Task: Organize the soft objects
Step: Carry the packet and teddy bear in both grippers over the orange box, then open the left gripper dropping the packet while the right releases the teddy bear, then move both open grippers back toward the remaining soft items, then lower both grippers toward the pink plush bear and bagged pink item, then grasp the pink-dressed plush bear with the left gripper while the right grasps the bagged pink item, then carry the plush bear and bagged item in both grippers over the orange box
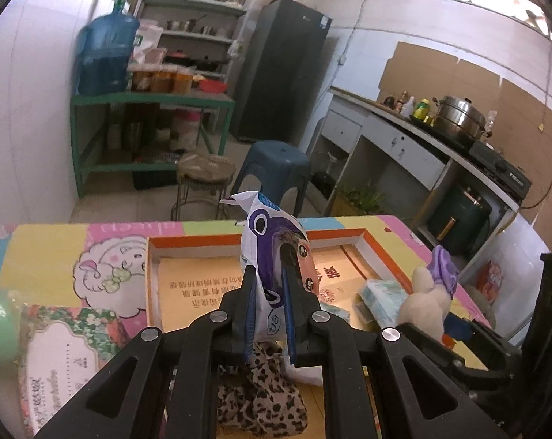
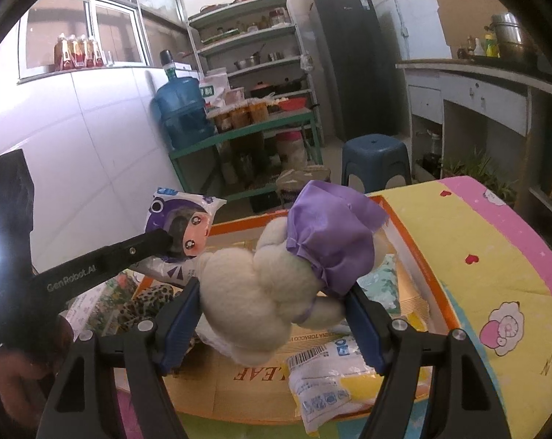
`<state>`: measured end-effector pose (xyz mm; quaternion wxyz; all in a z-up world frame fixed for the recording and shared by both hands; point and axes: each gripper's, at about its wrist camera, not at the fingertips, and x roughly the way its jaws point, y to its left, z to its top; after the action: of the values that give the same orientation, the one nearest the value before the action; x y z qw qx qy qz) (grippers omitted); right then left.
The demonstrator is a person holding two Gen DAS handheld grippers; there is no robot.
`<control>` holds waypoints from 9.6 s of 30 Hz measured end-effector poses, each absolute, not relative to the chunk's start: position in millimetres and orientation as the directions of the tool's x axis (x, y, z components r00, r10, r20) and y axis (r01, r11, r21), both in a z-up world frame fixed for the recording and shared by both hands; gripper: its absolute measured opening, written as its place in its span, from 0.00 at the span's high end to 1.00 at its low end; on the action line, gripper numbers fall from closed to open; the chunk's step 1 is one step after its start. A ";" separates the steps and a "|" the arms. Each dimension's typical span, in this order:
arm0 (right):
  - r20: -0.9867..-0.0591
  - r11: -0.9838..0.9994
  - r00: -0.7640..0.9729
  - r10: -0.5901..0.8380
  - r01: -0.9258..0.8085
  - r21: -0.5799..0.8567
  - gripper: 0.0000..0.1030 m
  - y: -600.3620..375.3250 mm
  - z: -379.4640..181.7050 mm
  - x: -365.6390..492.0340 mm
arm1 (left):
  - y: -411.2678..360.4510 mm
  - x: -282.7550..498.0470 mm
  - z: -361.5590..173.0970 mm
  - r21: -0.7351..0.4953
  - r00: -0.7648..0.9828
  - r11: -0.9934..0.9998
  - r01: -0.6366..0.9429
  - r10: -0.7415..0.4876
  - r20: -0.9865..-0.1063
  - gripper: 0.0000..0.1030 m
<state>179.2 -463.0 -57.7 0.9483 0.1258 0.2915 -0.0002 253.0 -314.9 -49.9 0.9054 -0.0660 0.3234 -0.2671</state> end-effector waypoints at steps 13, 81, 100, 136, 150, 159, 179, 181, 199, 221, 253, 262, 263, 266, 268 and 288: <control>-0.604 0.966 0.794 0.076 0.092 0.243 0.27 -465.9 -75.3 195.8 | -319.8 280.2 -80.7 -0.371 0.579 0.843 0.390 -0.537 -0.614 0.87; -0.470 0.979 0.881 0.059 0.042 0.202 0.13 -406.0 2.5 100.3 | -250.9 162.5 9.9 -0.355 0.710 0.846 0.398 -0.529 -0.465 0.36; -0.439 0.988 0.896 0.073 -0.005 0.154 0.13 -349.8 35.5 56.5 | -193.9 104.4 42.5 -0.347 0.763 0.854 0.387 -0.508 -0.400 0.36; -0.523 0.952 0.796 0.305 -0.255 0.168 0.13 -194.5 -6.5 28.9 | -12.7 3.0 25.0 -0.168 0.906 0.969 0.180 -0.230 -0.357 0.36; -0.596 0.930 0.715 0.365 -0.310 0.197 0.13 -154.2 -59.9 39.3 | 31.3 -11.8 -21.1 -0.134 0.930 0.986 0.095 -0.136 -0.342 0.36; -0.643 0.933 0.681 0.351 -0.308 0.184 0.13 -135.5 -85.6 50.6 | 48.5 -7.6 -49.3 -0.165 0.916 0.983 0.080 -0.138 -0.376 0.36; -0.711 0.935 0.615 0.341 -0.301 0.188 0.35 -130.1 -116.5 76.4 | 66.2 13.9 -80.5 -0.195 0.880 0.977 0.084 -0.164 -0.445 0.36; -0.708 0.933 0.614 0.347 -0.299 0.199 0.36 -133.2 -115.9 76.1 | 62.4 19.4 -83.6 -0.207 0.863 0.970 0.123 -0.208 -0.460 0.36; -0.655 0.945 0.683 0.323 -0.275 0.180 0.36 -158.3 -94.8 67.2 | -0.2 87.0 -113.6 -0.213 0.642 0.885 0.413 -0.449 -0.621 0.36; -0.635 0.946 0.702 0.322 -0.256 0.197 0.36 -173.4 -88.2 66.7 | -18.2 82.3 -119.8 -0.254 0.633 0.882 0.398 -0.464 -0.620 0.68; -0.485 0.972 0.860 0.157 -0.049 0.229 0.36 -294.0 -33.6 55.4 | -98.5 65.0 -34.3 -0.253 0.699 0.850 0.461 -0.524 -0.486 0.68; -0.453 0.975 0.886 0.094 0.011 0.224 0.36 -338.8 -26.4 57.3 | -145.5 76.6 -21.6 -0.257 0.694 0.839 0.479 -0.542 -0.474 0.68; -0.449 0.975 0.889 0.086 0.018 0.222 0.36 -345.7 -24.7 57.5 | -151.6 78.3 -20.2 -0.258 0.695 0.838 0.480 -0.543 -0.472 0.68; -0.440 0.975 0.895 0.076 0.026 0.220 0.36 -358.4 -22.0 60.1 | -166.8 84.4 -17.0 -0.261 0.691 0.836 0.483 -0.546 -0.473 0.68; -0.433 0.977 0.899 0.069 0.028 0.213 0.36 -368.1 -19.5 62.7 | -175.3 88.6 -15.4 -0.262 0.689 0.834 0.486 -0.549 -0.472 0.68; -0.452 0.978 0.890 0.064 0.034 0.206 0.36 -434.2 -26.6 100.3 | -262.9 133.3 -20.6 -0.274 0.671 0.833 0.481 -0.551 -0.496 0.68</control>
<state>100.3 -434.2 -26.6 0.9664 0.1045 0.2349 0.0076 133.3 -262.9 -20.6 0.9122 -0.0600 0.2906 -0.2827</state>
